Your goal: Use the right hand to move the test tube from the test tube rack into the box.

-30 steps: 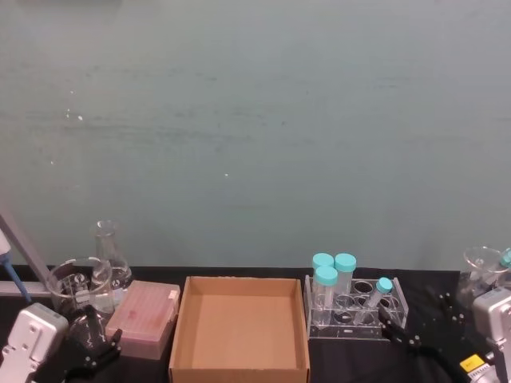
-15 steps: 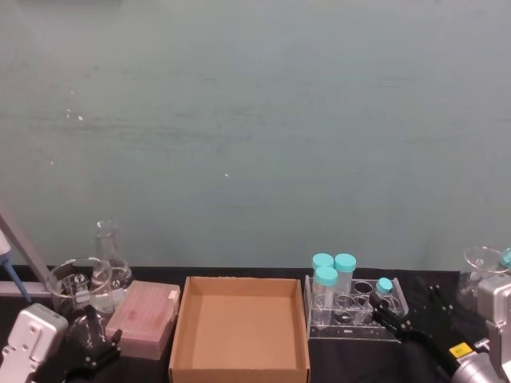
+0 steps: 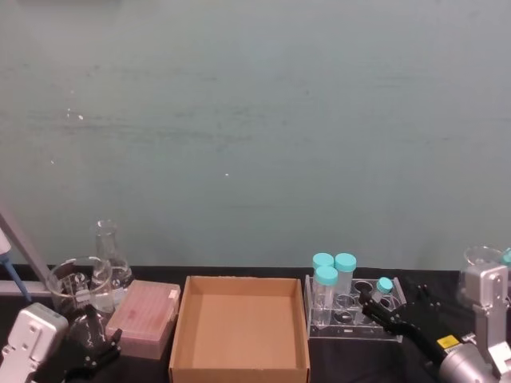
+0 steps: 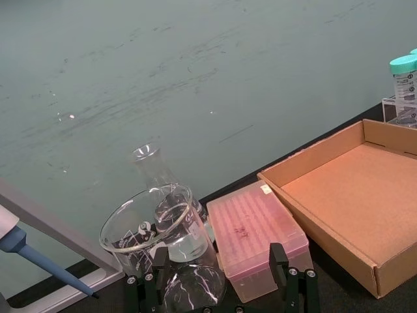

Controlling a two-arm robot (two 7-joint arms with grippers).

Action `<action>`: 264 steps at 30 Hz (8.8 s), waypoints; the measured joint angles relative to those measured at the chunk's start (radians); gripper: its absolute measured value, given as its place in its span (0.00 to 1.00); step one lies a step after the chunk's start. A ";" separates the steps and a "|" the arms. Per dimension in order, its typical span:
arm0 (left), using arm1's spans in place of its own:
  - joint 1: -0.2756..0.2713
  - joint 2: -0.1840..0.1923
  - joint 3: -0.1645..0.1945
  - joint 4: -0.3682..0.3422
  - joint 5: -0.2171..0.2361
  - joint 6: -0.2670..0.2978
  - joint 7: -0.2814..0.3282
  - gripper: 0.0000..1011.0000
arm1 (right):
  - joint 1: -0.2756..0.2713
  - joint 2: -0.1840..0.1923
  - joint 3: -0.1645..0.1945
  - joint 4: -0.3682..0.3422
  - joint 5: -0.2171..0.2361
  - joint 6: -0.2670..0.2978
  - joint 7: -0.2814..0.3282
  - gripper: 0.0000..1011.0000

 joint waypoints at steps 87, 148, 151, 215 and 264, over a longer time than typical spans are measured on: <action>0.000 0.000 0.000 0.000 0.000 0.000 0.000 0.99 | 0.035 -0.078 0.038 0.032 -0.114 0.083 -0.049 0.27; 0.000 0.000 0.000 0.000 0.000 0.000 0.000 0.99 | 0.243 -0.146 -0.057 0.113 -0.029 0.075 0.381 0.27; 0.000 0.000 0.000 0.000 0.000 0.000 0.000 0.99 | 0.252 -0.152 -0.064 0.139 -0.012 0.097 0.394 0.27; 0.000 0.000 0.000 0.000 0.000 0.000 0.000 0.99 | 0.225 -0.112 -0.101 0.074 -0.040 0.100 0.309 0.99; 0.000 0.000 0.000 0.000 0.000 0.000 0.000 0.99 | -0.186 -0.137 0.147 -0.310 -0.385 0.129 -0.402 0.99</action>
